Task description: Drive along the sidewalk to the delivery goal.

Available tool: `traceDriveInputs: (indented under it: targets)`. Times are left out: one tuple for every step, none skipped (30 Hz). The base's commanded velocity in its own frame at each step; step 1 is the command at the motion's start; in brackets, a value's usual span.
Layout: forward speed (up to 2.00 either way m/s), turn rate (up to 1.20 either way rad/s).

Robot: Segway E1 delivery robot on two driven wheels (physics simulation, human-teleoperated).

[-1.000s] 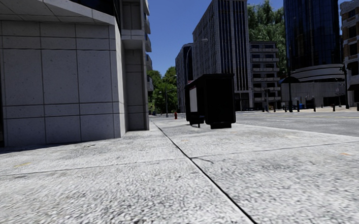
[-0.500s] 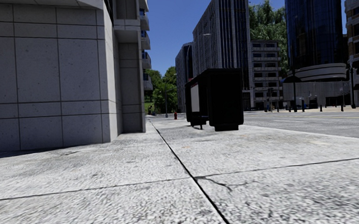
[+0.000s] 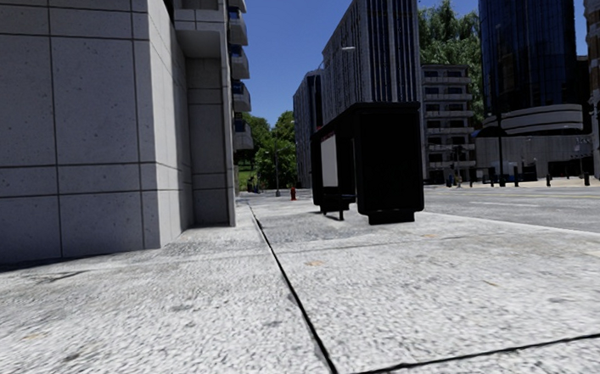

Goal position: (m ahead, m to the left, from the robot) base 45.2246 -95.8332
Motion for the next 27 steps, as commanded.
traceDriveInputs:
  targets:
    - [2.00, 0.00]
    - [2.00, 0.00]
    - [2.00, 0.00]
    - [2.00, 0.00]
    - [2.00, 0.00]
    - [2.00, 0.00]
    - [2.00, 0.00]
    - [2.00, 0.00]
    - [2.00, 0.00]
    - [2.00, 0.00]
    - [2.00, 0.00]
    - [2.00, 0.00]
    - [2.00, 0.00]
    - [2.00, 0.00]
    - [2.00, 0.00]
    - [2.00, 0.00]
    - [2.00, 0.00]
    - [2.00, 0.00]
    - [2.00, 0.00]
    - [2.00, 0.00]
    - [2.00, 0.00]
    - [2.00, 0.00]
    - [2.00, 0.00]
    - [2.00, 0.00]
    - [2.00, 0.00]
    - [2.00, 0.00]
    - [2.00, 0.00]
